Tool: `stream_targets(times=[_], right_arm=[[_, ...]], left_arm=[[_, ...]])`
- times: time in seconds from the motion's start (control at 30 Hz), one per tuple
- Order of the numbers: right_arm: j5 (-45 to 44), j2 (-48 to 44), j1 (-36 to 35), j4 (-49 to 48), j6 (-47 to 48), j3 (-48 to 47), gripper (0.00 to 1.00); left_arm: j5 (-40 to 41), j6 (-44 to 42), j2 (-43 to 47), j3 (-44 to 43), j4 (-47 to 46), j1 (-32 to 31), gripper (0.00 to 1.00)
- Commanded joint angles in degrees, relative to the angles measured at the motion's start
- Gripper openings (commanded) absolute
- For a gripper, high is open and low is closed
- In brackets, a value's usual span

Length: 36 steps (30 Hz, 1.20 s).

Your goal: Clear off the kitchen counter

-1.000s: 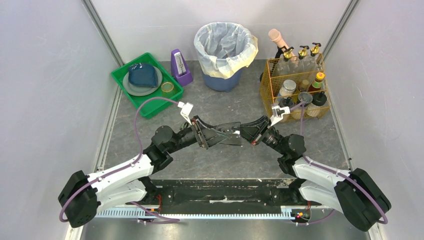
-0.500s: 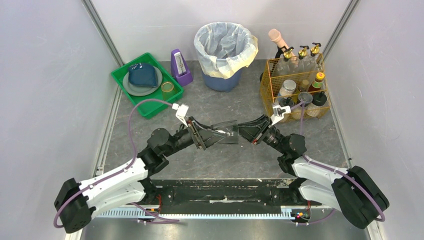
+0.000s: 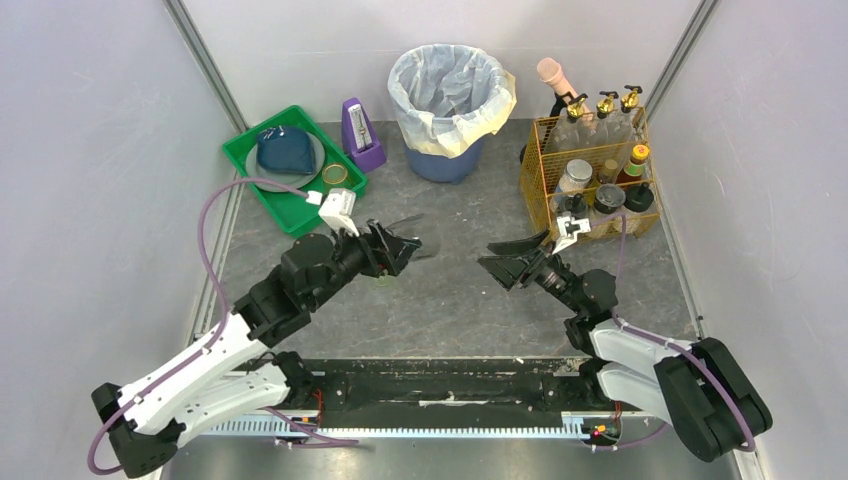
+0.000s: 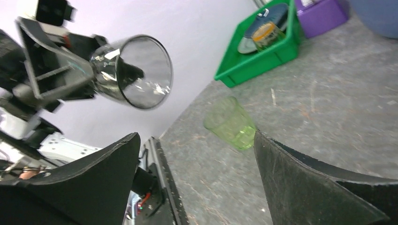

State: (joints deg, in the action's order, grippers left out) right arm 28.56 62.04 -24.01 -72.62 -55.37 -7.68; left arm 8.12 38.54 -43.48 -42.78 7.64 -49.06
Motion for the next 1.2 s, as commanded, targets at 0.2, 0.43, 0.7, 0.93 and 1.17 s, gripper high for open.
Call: stream_targets(times=[0.2,0.43,0.7,0.93,1.17], right_arm=[[-3.3,-3.9,1.0,10.2,10.3,2.2,0.98],[-7.8,-6.4,0.9,14.3,12.9,3.7,0.98],[-11.8,-6.7,-1.8,18.6,16.7,2.7,0.98],[-12.9,-6.9,-2.8,19.8,18.0,2.3,0.98],[-13.9,-6.1,-3.7,20.3,19.3,2.0,0.98]], left_arm=[[23.7,-16.7,-8.4,-22.3,30.1,2.6,0.04],[19.6,-24.2,-19.2,-33.2,34.5,18.6,0.03],[17.9,-24.2,-35.0,-42.2,34.4,32.4,0.03],[13.6,-21.9,-47.6,-46.5,31.8,43.5,0.02],[7.8,-21.1,-58.6,-50.6,32.2,49.0,0.02]])
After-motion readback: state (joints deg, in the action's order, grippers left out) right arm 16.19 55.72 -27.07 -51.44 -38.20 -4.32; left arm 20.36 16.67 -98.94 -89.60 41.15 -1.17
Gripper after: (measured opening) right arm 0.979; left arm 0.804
